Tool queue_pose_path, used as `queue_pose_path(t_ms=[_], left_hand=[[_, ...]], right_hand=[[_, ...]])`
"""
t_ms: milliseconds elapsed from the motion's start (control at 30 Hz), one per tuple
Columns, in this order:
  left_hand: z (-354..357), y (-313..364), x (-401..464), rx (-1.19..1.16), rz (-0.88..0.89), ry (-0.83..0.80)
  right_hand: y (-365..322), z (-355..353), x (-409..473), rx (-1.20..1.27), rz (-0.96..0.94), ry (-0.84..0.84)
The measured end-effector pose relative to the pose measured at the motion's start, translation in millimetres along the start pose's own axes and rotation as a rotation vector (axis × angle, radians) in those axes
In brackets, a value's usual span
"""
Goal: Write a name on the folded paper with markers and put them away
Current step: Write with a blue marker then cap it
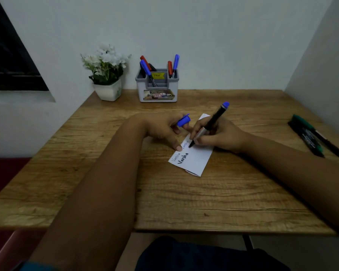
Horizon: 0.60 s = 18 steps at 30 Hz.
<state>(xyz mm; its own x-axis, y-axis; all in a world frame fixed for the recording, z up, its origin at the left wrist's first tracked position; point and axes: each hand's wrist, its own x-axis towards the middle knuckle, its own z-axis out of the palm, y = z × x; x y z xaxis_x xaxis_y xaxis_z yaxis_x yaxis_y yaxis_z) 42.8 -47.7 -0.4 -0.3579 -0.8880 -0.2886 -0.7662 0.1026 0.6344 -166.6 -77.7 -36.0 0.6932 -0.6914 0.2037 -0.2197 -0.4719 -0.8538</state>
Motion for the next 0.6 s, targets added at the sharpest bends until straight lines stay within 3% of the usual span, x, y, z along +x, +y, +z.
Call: queue_pose_path(t_ms=[600], left_hand=[[-1.5,4.6,-4.1,-0.005,-0.014,-0.011]], right_hand=[[0.9,3.9,0.7,-0.112,0.003,0.01]])
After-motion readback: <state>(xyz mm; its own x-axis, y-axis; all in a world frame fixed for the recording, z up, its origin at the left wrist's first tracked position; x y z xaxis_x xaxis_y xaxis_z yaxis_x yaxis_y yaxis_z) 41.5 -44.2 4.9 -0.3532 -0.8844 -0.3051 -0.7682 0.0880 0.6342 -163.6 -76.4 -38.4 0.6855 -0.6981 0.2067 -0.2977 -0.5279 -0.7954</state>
